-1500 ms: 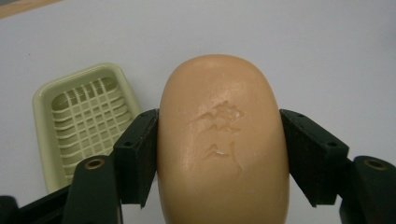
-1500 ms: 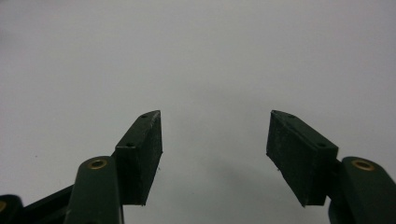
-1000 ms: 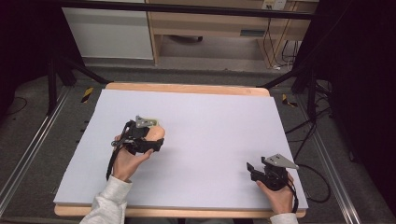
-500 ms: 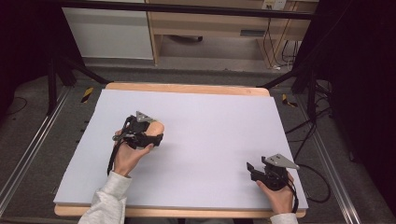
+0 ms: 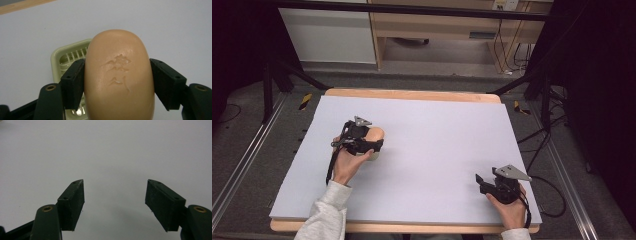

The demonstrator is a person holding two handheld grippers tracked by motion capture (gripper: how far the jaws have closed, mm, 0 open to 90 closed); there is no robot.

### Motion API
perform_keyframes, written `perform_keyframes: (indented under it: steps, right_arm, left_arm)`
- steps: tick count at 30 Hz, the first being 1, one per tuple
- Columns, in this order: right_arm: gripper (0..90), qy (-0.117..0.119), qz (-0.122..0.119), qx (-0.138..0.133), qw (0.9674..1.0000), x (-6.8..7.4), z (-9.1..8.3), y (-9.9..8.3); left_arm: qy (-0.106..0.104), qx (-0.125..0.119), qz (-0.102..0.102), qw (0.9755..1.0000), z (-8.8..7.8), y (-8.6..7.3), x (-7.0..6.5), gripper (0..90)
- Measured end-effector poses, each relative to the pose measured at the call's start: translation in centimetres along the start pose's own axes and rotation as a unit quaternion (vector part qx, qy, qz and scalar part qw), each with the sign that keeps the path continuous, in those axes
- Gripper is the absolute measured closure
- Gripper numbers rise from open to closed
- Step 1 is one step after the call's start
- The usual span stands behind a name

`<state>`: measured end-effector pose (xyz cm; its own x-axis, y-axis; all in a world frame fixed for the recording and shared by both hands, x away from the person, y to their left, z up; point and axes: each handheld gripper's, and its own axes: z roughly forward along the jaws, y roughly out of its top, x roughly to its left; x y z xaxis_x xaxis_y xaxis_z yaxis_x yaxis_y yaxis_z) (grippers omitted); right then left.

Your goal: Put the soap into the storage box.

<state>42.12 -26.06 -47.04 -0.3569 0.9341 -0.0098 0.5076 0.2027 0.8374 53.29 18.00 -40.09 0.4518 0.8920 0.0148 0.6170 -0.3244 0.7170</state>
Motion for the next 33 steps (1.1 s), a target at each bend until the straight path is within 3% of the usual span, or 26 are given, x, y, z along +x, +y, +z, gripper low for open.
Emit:
perform_keyframes:
  steps: [17, 33]
  right_arm:
    - [31.8, 0.004, 0.0, -0.001, 1.0, 0.0, 0.1, 0.0]
    - [31.9, 0.005, 0.003, 0.001, 1.0, 0.1, 0.2, 0.0]
  left_arm:
    - [0.016, 0.014, -0.016, 0.9996, 1.7, -0.2, 1.8, 31.9]
    - [0.024, 0.021, -0.022, 0.9993, 2.8, -0.6, 2.4, 31.9]
